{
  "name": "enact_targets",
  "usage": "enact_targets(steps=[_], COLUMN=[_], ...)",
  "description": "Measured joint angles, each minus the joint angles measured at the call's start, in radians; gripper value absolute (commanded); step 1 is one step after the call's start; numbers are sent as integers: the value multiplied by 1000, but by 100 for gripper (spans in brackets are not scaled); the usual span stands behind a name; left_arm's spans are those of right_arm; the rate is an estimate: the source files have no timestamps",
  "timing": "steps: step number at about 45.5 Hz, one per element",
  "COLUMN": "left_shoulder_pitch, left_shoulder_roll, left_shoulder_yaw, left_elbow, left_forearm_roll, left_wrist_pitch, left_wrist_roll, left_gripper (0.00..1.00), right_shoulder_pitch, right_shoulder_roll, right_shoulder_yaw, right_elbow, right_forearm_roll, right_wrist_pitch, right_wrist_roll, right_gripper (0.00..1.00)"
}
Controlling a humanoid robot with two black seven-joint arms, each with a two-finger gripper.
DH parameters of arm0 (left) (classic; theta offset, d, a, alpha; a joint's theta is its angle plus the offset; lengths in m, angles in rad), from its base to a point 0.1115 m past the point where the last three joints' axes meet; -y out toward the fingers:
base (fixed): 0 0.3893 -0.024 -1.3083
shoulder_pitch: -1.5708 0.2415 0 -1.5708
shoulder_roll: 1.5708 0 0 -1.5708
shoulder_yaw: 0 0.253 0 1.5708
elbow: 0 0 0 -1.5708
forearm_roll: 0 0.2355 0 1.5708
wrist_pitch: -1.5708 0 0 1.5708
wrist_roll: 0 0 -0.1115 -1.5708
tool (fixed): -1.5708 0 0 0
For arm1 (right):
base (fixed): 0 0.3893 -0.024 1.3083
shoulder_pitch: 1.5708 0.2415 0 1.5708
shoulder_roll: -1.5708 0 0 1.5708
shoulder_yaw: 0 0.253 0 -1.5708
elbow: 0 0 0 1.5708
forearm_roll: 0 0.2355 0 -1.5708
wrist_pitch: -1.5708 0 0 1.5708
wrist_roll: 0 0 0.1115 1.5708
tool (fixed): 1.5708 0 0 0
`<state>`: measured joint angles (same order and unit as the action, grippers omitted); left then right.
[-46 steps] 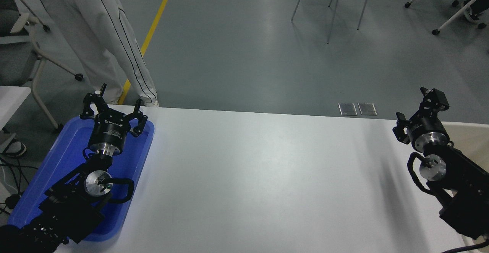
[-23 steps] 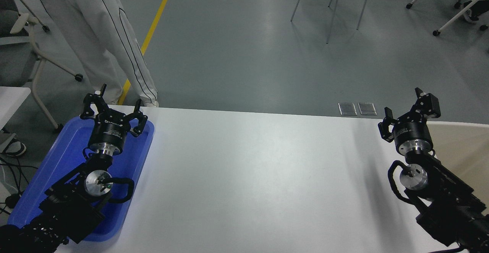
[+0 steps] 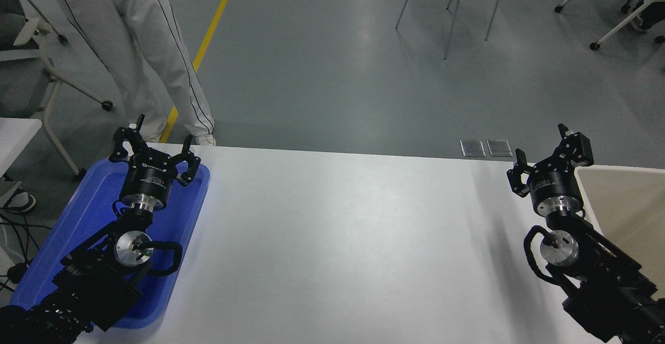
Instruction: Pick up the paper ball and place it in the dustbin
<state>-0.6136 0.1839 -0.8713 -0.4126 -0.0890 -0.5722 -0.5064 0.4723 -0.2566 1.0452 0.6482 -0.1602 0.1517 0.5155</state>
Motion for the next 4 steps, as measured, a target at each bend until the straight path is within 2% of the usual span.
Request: enact_targets(steps=[4], left_shoulder_pitch=[0], left_shoulder_roll=[0], left_shoulder_yaw=[0], left_elbow=[0], left_forearm_roll=[0], left_wrist_pitch=[0], left_wrist_roll=[0], left_gripper=[100], right_shoulder_pitch=[-5], right_shoulder_roll=[0], right_shoulder_yaw=[0], right_elbow=[0], right_forearm_roll=[-3], right_wrist_pitch=[14], right_wrist_roll=[0], right_gripper=[100])
